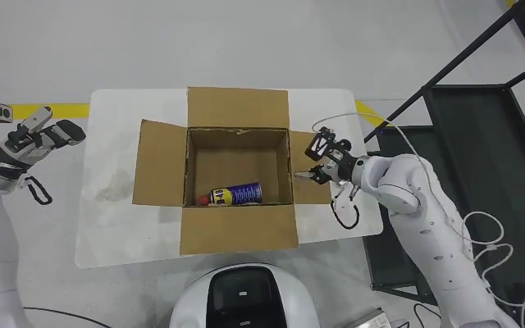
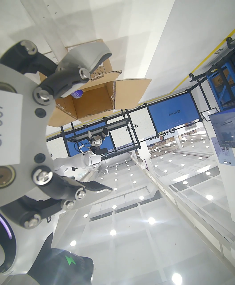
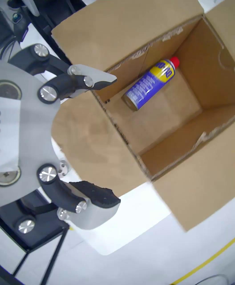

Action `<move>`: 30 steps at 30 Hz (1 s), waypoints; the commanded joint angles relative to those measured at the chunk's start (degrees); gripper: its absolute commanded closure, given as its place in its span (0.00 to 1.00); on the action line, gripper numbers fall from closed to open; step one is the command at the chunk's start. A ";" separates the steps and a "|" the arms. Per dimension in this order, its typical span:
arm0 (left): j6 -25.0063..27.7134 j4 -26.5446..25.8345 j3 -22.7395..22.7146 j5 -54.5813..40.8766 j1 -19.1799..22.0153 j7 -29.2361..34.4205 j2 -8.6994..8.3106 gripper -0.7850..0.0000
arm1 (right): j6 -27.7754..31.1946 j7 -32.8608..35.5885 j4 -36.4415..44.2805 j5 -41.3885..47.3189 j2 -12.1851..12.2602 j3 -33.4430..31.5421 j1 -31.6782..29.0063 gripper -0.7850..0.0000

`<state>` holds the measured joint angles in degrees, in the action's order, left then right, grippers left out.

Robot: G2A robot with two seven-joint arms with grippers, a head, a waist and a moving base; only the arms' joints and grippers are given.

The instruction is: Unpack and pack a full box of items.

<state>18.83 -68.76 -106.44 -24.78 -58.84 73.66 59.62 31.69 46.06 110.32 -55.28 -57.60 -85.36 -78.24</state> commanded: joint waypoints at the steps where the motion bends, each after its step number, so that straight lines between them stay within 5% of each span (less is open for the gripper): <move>1: 0.00 0.00 0.00 0.00 0.00 0.00 0.00 0.00 | -0.39 -1.95 0.80 0.34 0.34 -4.88 -4.15 0.00; 17: 0.00 0.00 0.00 0.00 0.00 0.00 0.00 0.00 | -0.43 -3.50 1.58 0.83 0.57 -7.90 -6.98 0.00; 30: 0.00 0.00 0.00 0.00 0.00 0.00 0.00 0.00 | -9.88 -1.19 -22.45 -1.90 0.67 -6.95 0.84 0.00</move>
<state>18.83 -68.76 -106.44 -24.78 -58.84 73.66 59.62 22.38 45.21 89.63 -56.33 -56.88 -92.85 -77.79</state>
